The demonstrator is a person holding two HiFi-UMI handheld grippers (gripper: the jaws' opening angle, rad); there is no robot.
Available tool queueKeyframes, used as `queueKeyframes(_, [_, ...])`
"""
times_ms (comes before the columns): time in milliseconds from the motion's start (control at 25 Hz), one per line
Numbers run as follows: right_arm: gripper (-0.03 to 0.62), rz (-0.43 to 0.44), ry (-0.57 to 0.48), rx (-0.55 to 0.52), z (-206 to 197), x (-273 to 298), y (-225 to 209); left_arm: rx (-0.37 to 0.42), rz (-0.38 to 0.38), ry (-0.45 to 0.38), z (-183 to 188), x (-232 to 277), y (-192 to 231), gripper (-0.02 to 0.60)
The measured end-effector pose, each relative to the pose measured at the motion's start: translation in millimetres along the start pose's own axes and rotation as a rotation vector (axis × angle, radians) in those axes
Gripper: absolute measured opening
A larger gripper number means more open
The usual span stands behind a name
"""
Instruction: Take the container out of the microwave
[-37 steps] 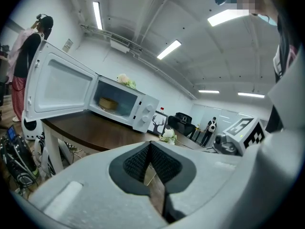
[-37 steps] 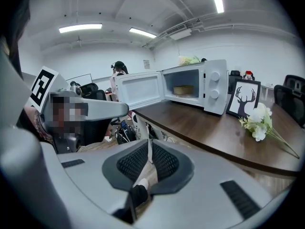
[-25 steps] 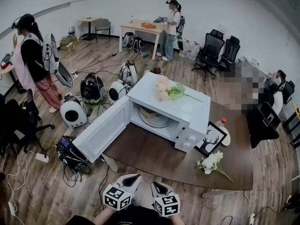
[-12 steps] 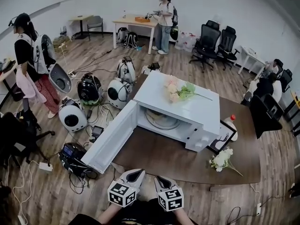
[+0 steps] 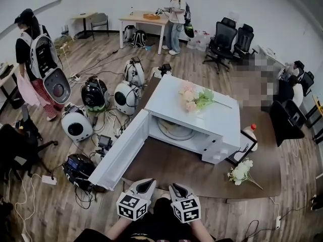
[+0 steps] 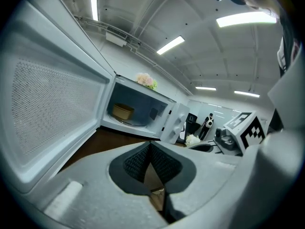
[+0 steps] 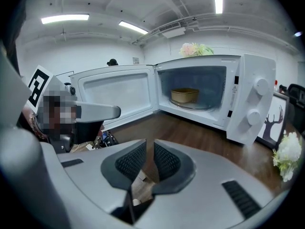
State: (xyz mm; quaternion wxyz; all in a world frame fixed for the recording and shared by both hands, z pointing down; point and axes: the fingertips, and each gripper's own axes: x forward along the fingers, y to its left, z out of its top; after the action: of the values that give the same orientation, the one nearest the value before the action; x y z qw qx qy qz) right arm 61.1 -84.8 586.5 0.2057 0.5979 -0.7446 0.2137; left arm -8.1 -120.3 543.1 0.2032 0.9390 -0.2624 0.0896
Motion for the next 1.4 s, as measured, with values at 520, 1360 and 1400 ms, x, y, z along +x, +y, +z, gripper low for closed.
queueKeyframes(520, [0.069, 0.069, -0.027, -0.125, 72.6, 48.3, -37.6, -0.004, 0.053, -0.003, 32.5, 38.0, 29.2, 0.009])
queueKeyframes(1360, [0.08, -0.046, -0.091, -0.504, 173.4, 125.9, -89.4, -0.035, 0.138, 0.008, 39.1, 65.9, 47.9, 0.009])
queueKeyframes(1400, [0.08, -0.045, -0.094, -0.513, 176.7, 129.3, -89.3, -0.035, 0.143, 0.01, 38.6, 65.3, 49.1, 0.009])
